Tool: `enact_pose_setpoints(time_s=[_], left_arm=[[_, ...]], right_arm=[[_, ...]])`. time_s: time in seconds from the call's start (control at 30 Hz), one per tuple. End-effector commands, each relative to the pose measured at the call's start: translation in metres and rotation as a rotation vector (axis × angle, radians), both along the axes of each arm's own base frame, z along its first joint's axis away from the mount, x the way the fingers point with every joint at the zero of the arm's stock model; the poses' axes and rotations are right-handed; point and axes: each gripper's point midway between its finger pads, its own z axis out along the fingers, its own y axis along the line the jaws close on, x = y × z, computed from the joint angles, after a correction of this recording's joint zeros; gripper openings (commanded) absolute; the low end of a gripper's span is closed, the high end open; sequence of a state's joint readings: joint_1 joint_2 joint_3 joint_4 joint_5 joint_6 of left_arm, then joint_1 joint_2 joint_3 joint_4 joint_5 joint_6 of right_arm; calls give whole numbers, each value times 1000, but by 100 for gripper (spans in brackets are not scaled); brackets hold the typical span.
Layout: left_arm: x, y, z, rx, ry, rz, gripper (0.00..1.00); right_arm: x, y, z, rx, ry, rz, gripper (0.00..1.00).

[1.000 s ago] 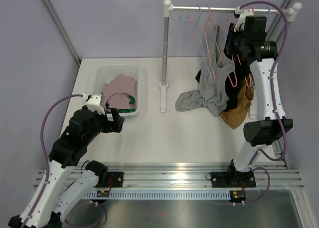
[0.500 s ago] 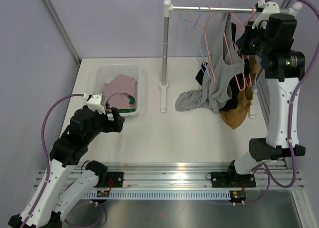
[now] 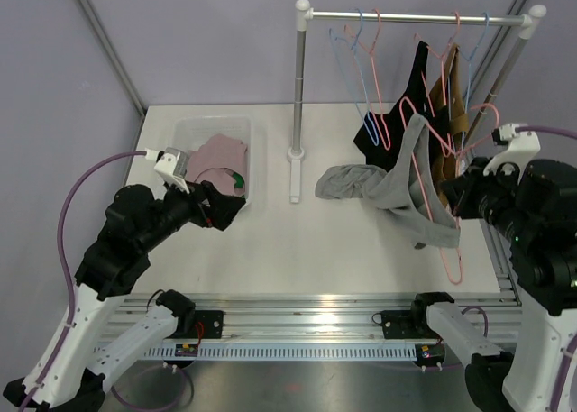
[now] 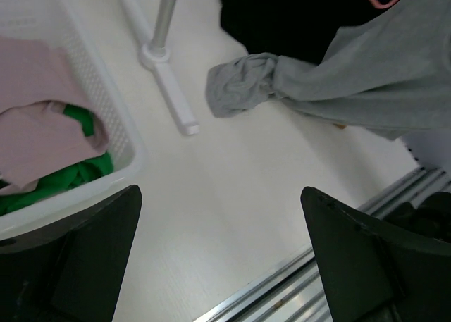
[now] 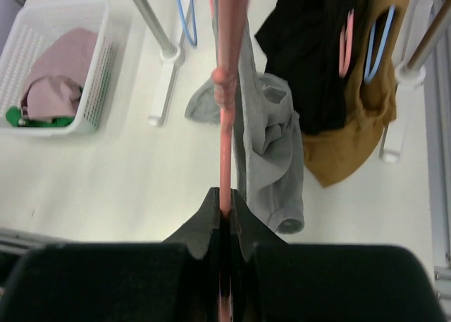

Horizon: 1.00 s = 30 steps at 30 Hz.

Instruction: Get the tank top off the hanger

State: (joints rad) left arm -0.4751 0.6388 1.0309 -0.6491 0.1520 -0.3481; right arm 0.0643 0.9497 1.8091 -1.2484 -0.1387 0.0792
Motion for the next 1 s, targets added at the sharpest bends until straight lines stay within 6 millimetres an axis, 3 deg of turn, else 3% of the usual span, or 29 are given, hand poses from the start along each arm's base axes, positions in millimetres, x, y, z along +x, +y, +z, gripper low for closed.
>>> enact_pose_setpoints(time_s=[0.0, 0.17, 0.2, 0.23, 0.3, 0.33, 0.4, 0.57, 0.6, 0.8, 0.97], left_arm=[[-8, -37, 62, -146, -125, -162, 99], [-12, -77, 85, -185, -189, -229, 99], [-14, -84, 86, -184, -202, -236, 99], [-24, -104, 84, -164, -209, -296, 99], [-19, -115, 87, -147, -241, -249, 99], [-30, -130, 94, -151, -276, -292, 99], [-25, -149, 87, -113, -286, -267, 99], [-23, -196, 91, -86, -315, -291, 99], [-19, -210, 80, -56, -306, -292, 99], [0, -231, 63, 9, -300, -231, 93], [0, -248, 46, 21, -287, -268, 78]], right_arm=[[-42, 11, -24, 41, 53, 63, 0], [-74, 32, -53, 96, 106, 193, 0], [-83, 38, -58, 110, 116, 230, 0], [-87, 39, -62, 112, 127, 241, 0], [-97, 42, -69, 117, 133, 272, 0], [-101, 45, -69, 122, 137, 295, 0], [-114, 57, -68, 147, 140, 397, 0], [-117, 72, -75, 172, 186, 499, 0], [-118, 74, -73, 178, 179, 514, 0], [-125, 85, -62, 214, 150, 603, 0], [-124, 88, -61, 220, 145, 621, 0]])
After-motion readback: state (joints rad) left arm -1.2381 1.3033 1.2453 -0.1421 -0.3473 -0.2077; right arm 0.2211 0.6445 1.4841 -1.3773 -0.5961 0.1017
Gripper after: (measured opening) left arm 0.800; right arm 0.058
